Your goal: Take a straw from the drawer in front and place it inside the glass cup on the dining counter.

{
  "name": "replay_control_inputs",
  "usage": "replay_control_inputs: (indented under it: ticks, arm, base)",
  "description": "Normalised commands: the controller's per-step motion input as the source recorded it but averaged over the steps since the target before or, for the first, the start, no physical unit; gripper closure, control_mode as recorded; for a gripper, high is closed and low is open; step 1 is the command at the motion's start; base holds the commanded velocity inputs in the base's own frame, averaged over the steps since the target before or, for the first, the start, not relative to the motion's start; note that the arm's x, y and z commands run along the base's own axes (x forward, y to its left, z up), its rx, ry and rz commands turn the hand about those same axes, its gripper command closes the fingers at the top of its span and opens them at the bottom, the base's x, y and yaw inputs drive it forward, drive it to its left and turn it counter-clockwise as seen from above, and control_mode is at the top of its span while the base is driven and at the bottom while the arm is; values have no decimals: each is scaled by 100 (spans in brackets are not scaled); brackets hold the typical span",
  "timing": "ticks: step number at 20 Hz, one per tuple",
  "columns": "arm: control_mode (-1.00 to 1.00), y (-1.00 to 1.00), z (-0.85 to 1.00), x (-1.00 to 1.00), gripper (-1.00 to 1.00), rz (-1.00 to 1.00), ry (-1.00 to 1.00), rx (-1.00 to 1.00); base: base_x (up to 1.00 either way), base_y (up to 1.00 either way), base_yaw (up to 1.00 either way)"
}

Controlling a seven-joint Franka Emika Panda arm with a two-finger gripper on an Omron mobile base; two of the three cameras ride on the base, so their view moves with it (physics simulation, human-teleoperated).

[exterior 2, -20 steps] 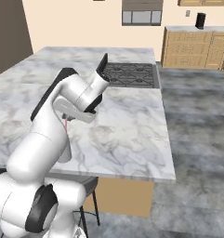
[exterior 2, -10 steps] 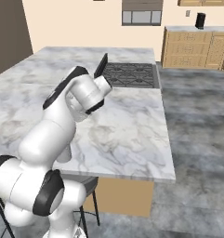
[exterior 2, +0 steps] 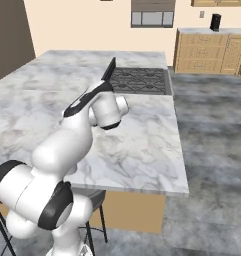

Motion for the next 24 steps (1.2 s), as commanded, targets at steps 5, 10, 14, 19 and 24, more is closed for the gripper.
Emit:
replay_control_inputs:
  ticks: [5, 10, 14, 19, 24]
  arm:
    - [-100, 0, 21, -9, 100, 4, -24, 29]
    - [-100, 0, 52, 0, 100, 0, -14, 12]
    - [-100, 0, 49, 0, 100, 0, -3, 1]
    - [-100, 0, 11, 0, 100, 0, 1, 0]
    - [-100, 0, -18, 0, 100, 0, 8, 7]
  base:
    - [0, 0, 0]
    - [0, 0, 0]
    - [0, 0, 0]
    - [0, 0, 0]
    - [0, 0, 0]
